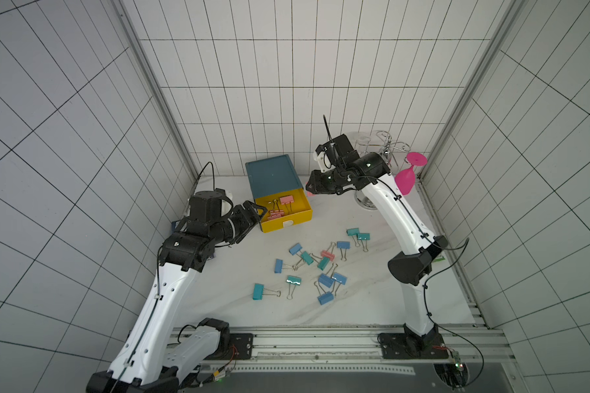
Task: Put the binder clips in the drawer according to color
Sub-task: Place the binder clip in the drawer.
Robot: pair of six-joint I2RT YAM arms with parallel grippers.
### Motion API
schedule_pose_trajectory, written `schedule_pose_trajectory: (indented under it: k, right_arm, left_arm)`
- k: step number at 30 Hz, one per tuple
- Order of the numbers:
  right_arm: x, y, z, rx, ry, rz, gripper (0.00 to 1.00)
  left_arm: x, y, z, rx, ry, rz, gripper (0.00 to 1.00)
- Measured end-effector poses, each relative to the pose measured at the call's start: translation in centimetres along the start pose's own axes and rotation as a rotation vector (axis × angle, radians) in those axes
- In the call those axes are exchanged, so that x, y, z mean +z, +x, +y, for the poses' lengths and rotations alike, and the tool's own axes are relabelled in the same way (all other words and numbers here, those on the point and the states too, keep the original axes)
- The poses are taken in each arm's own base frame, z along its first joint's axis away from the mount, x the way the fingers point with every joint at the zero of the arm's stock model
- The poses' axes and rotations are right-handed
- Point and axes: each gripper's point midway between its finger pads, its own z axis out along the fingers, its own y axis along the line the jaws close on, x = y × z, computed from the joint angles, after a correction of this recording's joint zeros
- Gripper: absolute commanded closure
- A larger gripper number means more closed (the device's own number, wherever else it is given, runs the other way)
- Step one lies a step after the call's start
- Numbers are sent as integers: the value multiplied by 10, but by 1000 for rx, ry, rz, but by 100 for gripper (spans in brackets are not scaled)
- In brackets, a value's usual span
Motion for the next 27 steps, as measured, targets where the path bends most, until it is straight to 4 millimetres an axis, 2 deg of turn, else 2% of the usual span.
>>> schedule_pose_trajectory:
  k: [5, 10, 13, 21, 24, 27]
  right_arm:
    - [29, 11, 21, 2, -87, 62, 65]
    - [38, 3, 42, 6, -181, 40, 62]
    - [42, -2, 47, 9, -207, 24, 59]
    - [40, -4, 45, 0, -201, 6, 49]
    - [33, 4, 34, -3, -168, 18, 47]
    - [16, 14, 25, -15, -131, 18, 46]
  left_arm:
    - [-5, -3, 0, -10, 13, -13, 19]
    - [-9, -2, 5, -22, 16, -20, 19]
    - [-10, -2, 5, -24, 17, -22, 19]
    - [-10, -2, 8, -24, 9, -22, 19]
    - [-10, -1, 11, -24, -6, -20, 19]
    - [-11, -1, 15, -22, -25, -23, 19]
